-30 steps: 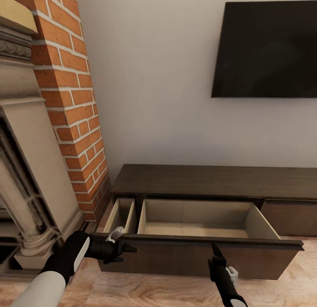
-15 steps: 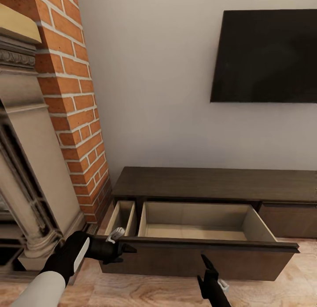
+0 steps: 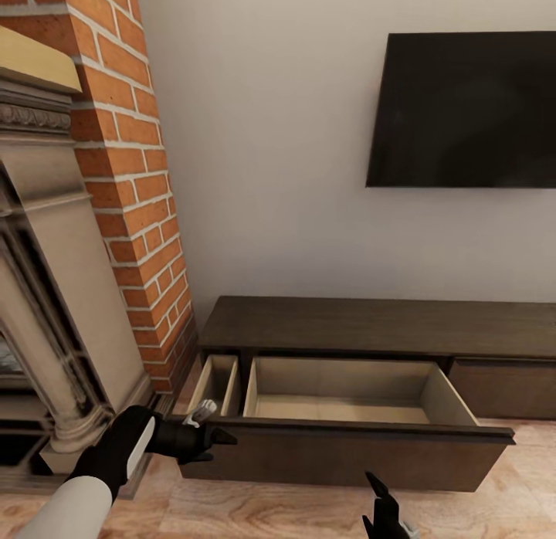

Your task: Place each of the two pumpkins and all three candles from the living room inside a cabinet in the living room (use any cabinet), then make sure every cabinet is closed, and position the cauldron so it is next to a table in the living room.

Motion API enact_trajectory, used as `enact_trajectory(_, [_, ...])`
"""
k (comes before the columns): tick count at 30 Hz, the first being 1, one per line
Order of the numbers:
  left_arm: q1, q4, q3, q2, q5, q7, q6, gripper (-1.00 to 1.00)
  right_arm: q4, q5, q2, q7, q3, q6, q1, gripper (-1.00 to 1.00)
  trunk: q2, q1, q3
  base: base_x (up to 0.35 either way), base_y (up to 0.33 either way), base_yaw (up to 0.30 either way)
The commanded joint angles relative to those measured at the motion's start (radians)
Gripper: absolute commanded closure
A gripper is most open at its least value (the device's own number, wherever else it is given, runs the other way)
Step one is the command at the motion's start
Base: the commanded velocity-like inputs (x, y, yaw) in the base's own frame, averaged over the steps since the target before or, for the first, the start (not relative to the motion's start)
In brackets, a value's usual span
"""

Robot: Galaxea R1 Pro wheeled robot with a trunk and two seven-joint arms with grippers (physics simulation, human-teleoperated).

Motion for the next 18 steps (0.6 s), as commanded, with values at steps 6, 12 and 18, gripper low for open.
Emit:
enact_trajectory(6, [0.000, 0.000, 0.001, 0.000, -0.004, -0.004, 0.007, -1.00, 0.002, -0.010, -0.001, -0.001, -0.005, 0.011, 0.000, -1.00, 0.042, -0.023, 0.018, 0.000, 0.000, 0.000])
enact_trajectory(12, [0.000, 0.000, 0.000, -0.001, -0.004, -0.004, 0.007, -1.00, 0.000, -0.009, -0.001, -0.001, -0.005, 0.010, 0.000, -1.00, 0.084, -0.046, 0.037, 0.000, 0.000, 0.000])
enact_trajectory(18, [0.000, 0.000, -0.049, -0.001, -0.003, -0.005, 0.007, -1.00, 0.000, -0.009, 0.000, 0.001, -0.005, 0.010, 0.000, -1.00, 0.126, -0.069, 0.055, 0.000, 0.000, 0.000])
